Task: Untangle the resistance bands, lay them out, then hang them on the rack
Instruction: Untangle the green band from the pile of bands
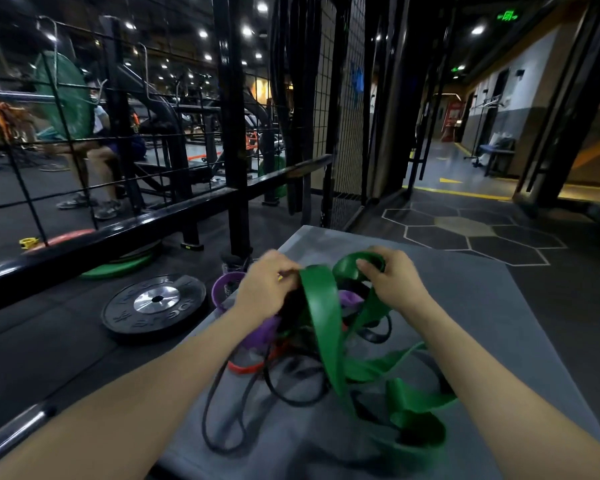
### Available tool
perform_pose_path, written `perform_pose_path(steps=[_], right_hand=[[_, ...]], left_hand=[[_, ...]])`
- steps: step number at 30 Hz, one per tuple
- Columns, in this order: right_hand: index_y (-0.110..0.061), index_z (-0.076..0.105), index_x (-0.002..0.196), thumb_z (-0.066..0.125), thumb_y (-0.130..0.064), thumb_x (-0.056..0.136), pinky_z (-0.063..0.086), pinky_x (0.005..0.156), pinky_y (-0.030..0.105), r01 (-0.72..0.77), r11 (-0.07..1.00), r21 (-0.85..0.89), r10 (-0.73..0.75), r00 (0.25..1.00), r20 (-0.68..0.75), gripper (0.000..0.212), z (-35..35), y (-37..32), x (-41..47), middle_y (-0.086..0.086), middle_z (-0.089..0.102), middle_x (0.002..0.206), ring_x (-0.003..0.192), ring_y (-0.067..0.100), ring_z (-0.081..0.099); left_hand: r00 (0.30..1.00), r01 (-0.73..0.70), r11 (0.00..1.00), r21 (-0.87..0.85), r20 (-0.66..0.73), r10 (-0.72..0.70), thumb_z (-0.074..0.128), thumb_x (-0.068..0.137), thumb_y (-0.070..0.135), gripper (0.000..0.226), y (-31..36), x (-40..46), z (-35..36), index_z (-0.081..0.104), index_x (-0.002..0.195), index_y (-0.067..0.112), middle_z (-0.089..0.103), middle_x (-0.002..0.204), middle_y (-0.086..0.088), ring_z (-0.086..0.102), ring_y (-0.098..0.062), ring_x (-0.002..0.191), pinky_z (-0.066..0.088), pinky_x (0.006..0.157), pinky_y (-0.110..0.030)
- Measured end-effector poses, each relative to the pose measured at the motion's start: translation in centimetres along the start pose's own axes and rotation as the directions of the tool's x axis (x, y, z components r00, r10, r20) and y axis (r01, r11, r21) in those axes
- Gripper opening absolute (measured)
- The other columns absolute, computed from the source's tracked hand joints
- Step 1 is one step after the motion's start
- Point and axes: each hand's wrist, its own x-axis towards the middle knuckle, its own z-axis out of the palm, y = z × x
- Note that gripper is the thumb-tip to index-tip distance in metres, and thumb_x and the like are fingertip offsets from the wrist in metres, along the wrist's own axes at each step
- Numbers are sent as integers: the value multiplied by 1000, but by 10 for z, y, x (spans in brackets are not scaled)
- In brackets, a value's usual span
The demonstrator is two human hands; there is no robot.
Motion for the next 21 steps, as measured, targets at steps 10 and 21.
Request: perform_pose_path(steps=[10,21], right_hand=[[-12,64,104,49,-12,94,44,69,35,-36,981,-189,-41,921,-387,18,-31,5,18,9,56,99,92,29,53],[-17,63,118,59,-17,89,45,98,41,-123,850,-512,289,922,258,29,-6,45,-22,8,57,129,120,29,50]], left_hand=[[898,180,832,-524,-258,-356,57,91,8,31,33,69,-61,70,69,26,67,73,2,61,-16,73,52,72,-34],[925,350,776,-524,65,-374,41,93,-8,32,18,12,-8,63,76,10,64,57,5,60,-4,48,50,49,-17]])
